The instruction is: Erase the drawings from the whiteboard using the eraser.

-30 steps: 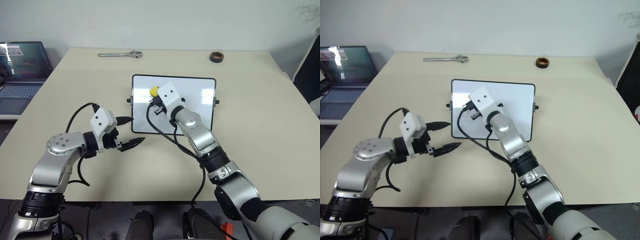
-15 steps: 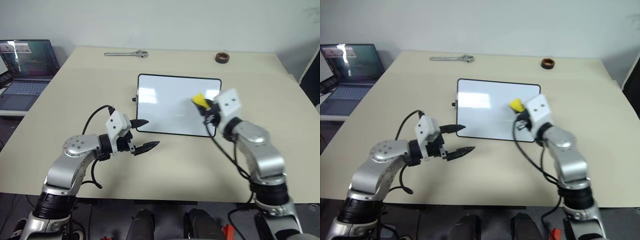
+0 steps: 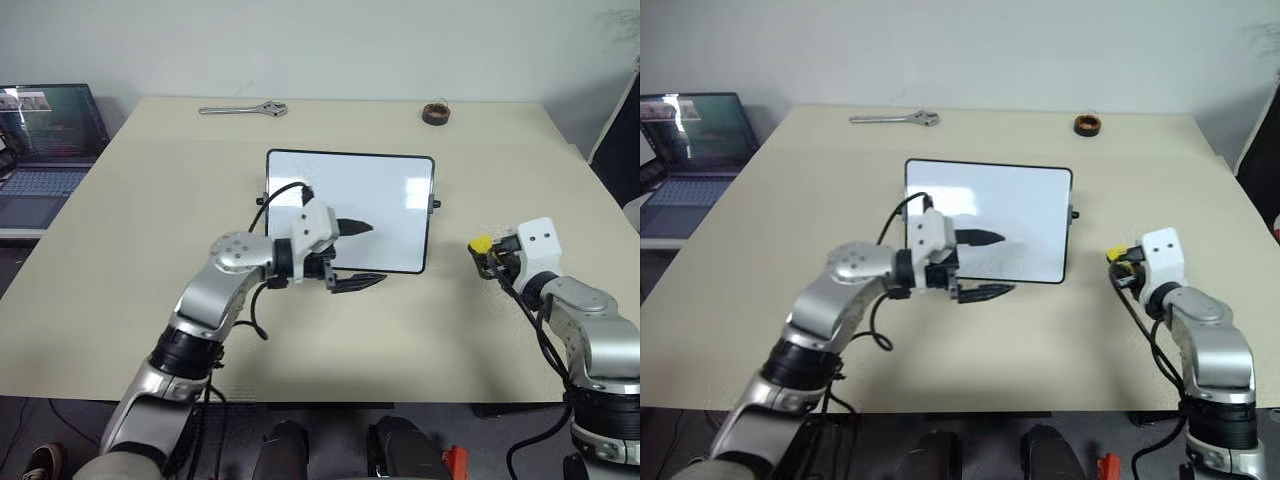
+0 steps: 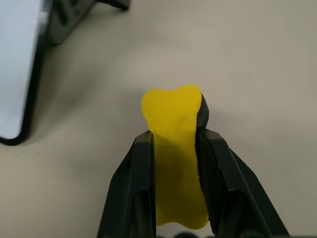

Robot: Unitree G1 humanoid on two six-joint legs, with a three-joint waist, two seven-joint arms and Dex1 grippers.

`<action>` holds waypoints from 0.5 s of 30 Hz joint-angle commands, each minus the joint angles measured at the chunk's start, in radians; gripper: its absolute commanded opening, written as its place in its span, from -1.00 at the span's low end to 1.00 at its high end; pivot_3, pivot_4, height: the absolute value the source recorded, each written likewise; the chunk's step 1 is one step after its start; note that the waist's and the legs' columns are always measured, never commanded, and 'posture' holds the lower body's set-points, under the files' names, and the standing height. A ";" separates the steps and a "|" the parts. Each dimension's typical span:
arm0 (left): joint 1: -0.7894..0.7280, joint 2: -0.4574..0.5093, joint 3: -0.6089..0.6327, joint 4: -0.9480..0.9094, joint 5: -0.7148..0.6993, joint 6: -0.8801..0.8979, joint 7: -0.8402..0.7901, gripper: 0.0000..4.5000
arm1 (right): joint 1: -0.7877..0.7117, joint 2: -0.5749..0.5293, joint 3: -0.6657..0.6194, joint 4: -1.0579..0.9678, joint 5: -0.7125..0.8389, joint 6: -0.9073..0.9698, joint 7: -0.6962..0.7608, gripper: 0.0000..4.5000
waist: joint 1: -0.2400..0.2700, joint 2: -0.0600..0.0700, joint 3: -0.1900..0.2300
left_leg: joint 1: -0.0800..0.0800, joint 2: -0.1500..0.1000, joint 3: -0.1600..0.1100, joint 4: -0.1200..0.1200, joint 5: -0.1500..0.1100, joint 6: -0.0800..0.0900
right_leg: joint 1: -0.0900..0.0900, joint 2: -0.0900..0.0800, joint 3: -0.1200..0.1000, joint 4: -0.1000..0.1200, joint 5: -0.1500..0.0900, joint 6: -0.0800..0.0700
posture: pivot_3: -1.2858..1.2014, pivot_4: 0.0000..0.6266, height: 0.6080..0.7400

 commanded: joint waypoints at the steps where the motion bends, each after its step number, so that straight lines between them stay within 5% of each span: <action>1: -0.045 -0.031 -0.016 -0.008 -0.014 0.008 -0.021 1.00 | -0.027 -0.002 -0.048 0.016 0.033 0.021 -0.022 -0.62 | 0.000 0.000 0.000 | 0.000 0.000 0.000 0.000 0.000 0.000 | 0.000 0.000 0.000 0.000 0.000 0.000 | 0.03 -0.52 1.00; 7: -0.068 -0.049 -0.066 0.014 0.055 -0.030 -0.026 1.00 | -0.032 0.007 -0.084 0.085 0.085 0.008 -0.032 -0.62 | -0.002 0.001 0.000 | 0.001 0.000 0.000 0.000 0.000 0.000 | 0.000 0.000 0.001 0.000 0.000 0.000 | 0.03 -0.52 1.00; 15: -0.009 -0.016 -0.039 -0.042 0.042 0.010 -0.008 1.00 | -0.060 0.038 -0.139 0.124 0.108 -0.024 -0.116 0.61 | -0.001 0.001 0.000 | 0.000 0.000 0.000 0.000 0.000 0.000 | 0.000 0.000 0.001 0.000 0.000 0.000 | 0.03 -0.52 1.00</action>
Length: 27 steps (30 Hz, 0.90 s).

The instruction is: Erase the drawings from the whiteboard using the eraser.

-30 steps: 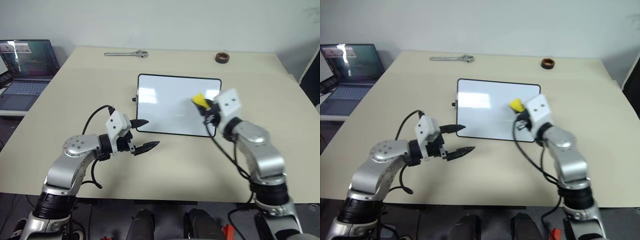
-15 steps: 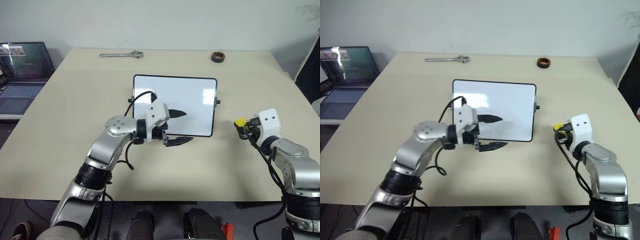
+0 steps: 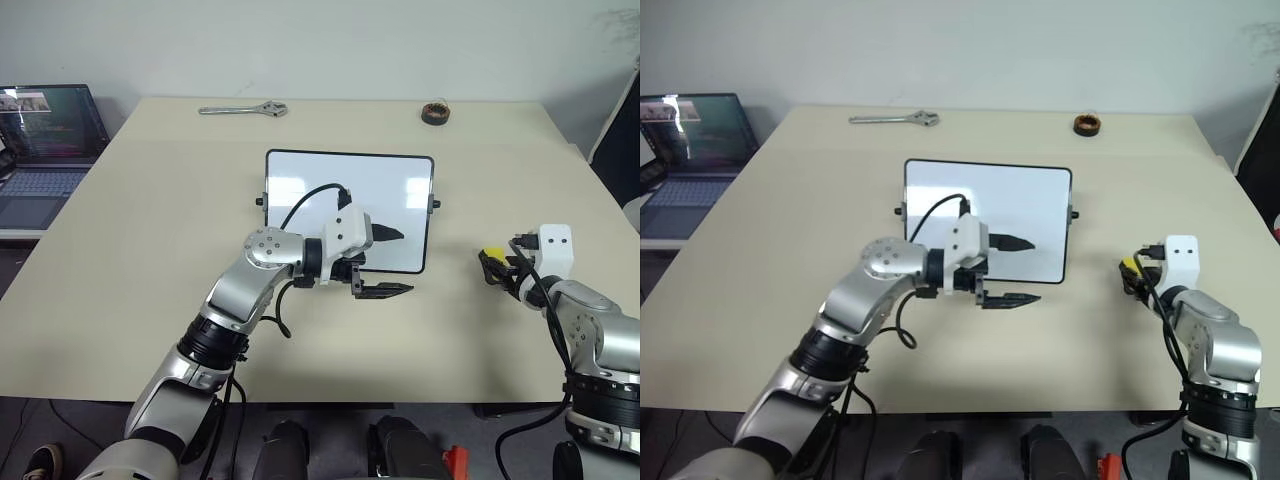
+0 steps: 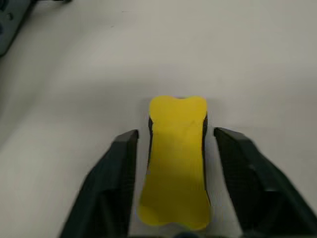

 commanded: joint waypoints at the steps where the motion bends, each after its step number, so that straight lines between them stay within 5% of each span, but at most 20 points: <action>1: 0.025 0.015 0.038 -0.071 -0.022 0.026 0.014 1.00 | -0.027 -0.001 -0.043 -0.014 0.025 -0.029 -0.028 0.76 | 0.000 0.000 0.000 | 0.000 0.000 0.000 0.000 0.000 0.000 | 0.000 0.000 0.000 0.000 0.000 0.000 | 0.03 -0.52 1.00; 3: 0.049 0.021 0.058 -0.095 -0.041 0.060 0.028 1.00 | -0.031 0.003 -0.062 -0.026 0.042 -0.027 -0.038 0.98 | 0.000 0.000 0.000 | 0.000 0.000 0.000 0.000 0.000 0.000 | 0.000 0.000 0.000 0.000 0.000 0.000 | 0.03 -0.52 1.00; 8: 0.169 0.082 0.225 -0.207 -0.121 0.169 0.118 1.00 | 0.000 -0.005 -0.057 -0.221 0.098 -0.138 0.003 0.98 | -0.008 0.003 0.001 | 0.000 0.001 0.000 0.000 0.000 0.000 | 0.000 0.000 0.001 0.000 0.000 0.000 | 0.03 -0.52 1.00; 14: 0.348 -0.012 0.482 -0.350 -0.184 0.258 0.434 1.00 | 0.159 0.037 0.050 -0.322 -0.003 -0.357 -0.034 0.98 | -0.002 0.001 0.000 | 0.000 0.003 -0.002 0.001 0.000 0.000 | 0.002 -0.002 -0.001 -0.001 0.000 0.000 | 0.03 -0.52 1.00; 21: 0.558 -0.106 0.540 -0.475 -0.094 0.177 0.673 1.00 | 0.357 0.193 -0.024 -0.165 -0.031 -0.758 -0.111 0.98 | 0.015 0.001 0.000 | 0.001 0.003 -0.002 0.001 0.000 0.000 | 0.003 -0.003 -0.001 0.000 0.000 0.001 | 0.03 -0.52 1.00; 27: 0.737 -0.177 0.528 -0.518 0.005 0.071 0.800 1.00 | 0.610 0.184 -0.092 -0.202 0.125 -0.910 0.076 0.98 | 0.014 0.002 0.000 | 0.005 0.003 -0.002 0.001 0.000 0.000 | 0.007 -0.004 -0.001 -0.001 -0.001 0.001 | 0.03 -0.52 1.00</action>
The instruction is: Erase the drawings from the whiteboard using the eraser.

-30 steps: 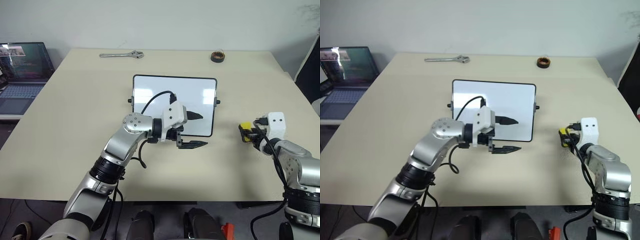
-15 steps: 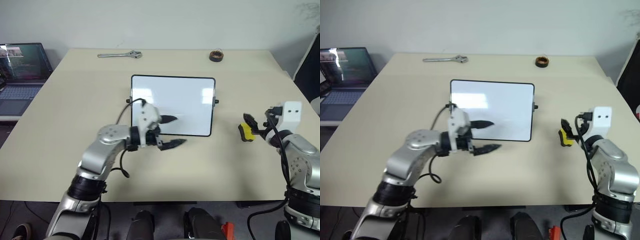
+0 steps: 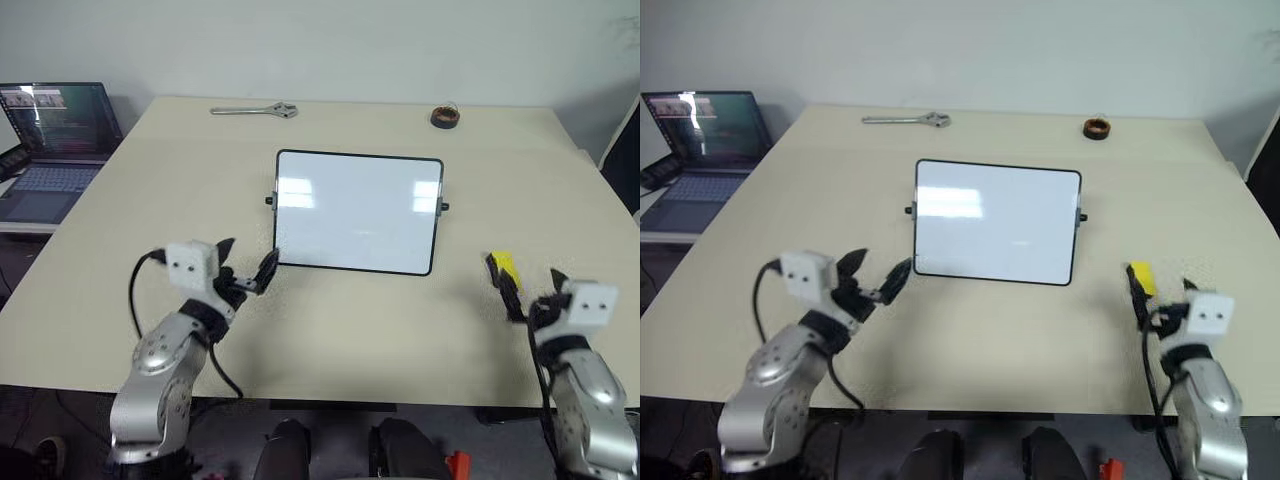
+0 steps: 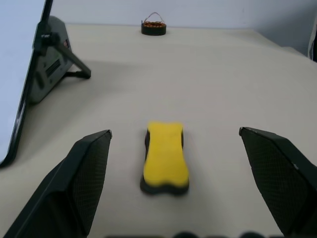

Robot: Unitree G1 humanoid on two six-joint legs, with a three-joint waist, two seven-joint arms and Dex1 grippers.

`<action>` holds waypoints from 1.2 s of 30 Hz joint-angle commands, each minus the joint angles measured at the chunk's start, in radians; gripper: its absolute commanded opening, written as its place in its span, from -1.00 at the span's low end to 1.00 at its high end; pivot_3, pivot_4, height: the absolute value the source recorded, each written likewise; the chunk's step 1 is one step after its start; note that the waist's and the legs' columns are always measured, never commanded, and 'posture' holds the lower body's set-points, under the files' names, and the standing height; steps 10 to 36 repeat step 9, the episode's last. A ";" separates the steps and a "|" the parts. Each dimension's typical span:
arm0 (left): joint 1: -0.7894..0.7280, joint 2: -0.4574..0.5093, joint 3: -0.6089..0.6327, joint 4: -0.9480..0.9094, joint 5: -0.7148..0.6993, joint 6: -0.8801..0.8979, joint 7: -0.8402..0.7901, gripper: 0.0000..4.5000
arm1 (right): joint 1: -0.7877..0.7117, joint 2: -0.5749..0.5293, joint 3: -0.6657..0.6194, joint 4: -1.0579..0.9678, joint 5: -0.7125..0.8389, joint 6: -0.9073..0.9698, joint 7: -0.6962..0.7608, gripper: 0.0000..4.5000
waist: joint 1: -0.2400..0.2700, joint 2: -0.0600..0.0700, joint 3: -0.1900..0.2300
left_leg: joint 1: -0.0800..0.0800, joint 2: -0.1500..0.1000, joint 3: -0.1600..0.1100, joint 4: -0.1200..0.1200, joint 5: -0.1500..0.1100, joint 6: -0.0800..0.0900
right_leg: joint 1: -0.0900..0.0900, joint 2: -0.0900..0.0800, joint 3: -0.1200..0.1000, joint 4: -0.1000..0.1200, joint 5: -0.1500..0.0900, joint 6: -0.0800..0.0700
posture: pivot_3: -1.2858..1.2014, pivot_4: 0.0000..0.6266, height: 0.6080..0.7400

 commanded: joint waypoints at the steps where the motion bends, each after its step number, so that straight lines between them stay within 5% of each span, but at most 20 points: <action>1: 0.080 -0.024 -0.012 -0.054 0.064 -0.093 0.053 1.00 | 0.114 0.006 -0.043 -0.066 0.087 -0.055 0.066 0.98 | -0.001 0.000 0.000 | 0.001 0.000 0.000 0.000 0.000 0.000 | 0.002 0.000 0.000 0.000 0.000 0.000 | 0.03 -0.52 1.00; 6: 0.160 -0.015 -0.001 0.019 0.059 -0.152 0.018 1.00 | 0.263 -0.014 0.012 -0.137 0.081 -0.066 0.126 0.98 | -0.003 0.001 -0.001 | 0.004 0.000 0.001 0.000 0.000 0.000 | 0.002 0.001 0.001 0.000 -0.004 0.002 | 0.03 -0.52 1.00; 36: 0.135 -0.009 0.001 0.063 0.063 -0.183 0.011 1.00 | 0.247 -0.028 0.015 -0.128 0.085 -0.056 0.119 0.98 | -0.004 0.001 -0.001 | 0.005 0.000 0.001 0.000 0.000 0.000 | 0.003 0.001 0.002 0.000 -0.004 0.002 | 0.03 -0.52 1.00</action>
